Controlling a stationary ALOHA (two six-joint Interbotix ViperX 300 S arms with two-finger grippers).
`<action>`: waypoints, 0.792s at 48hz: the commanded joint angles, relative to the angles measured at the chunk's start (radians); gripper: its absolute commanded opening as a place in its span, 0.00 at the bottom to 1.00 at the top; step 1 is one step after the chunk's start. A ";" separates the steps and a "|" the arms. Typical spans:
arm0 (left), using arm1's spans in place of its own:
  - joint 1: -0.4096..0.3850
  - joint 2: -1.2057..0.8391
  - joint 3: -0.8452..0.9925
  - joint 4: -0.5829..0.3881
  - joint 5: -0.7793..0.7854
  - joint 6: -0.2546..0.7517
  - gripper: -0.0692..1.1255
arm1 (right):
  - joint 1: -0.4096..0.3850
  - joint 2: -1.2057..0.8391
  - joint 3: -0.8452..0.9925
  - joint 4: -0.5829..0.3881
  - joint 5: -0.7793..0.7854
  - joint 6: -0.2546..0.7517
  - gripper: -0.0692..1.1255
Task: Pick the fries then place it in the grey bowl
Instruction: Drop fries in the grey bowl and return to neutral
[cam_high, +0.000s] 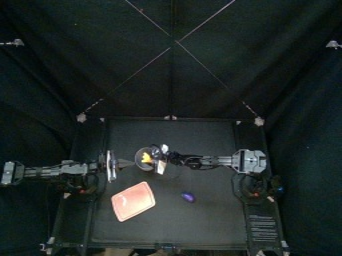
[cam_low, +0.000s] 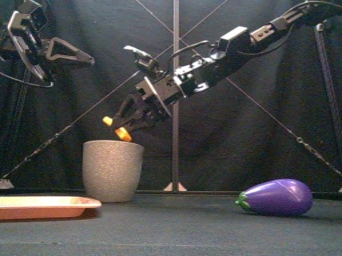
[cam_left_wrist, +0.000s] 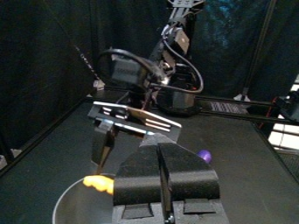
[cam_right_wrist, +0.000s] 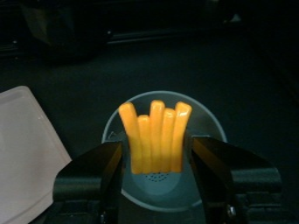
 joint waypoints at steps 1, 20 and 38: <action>0.009 0.003 -0.014 0.003 -0.011 0.002 0.10 | -0.008 0.003 -0.049 0.021 0.028 -0.006 0.79; 0.012 0.002 -0.011 0.003 -0.005 0.000 0.10 | 0.000 -0.046 0.009 0.012 -0.104 -0.006 0.88; 0.014 0.003 0.006 0.005 0.000 0.002 0.10 | 0.112 -0.344 0.380 0.049 -0.433 -0.002 0.88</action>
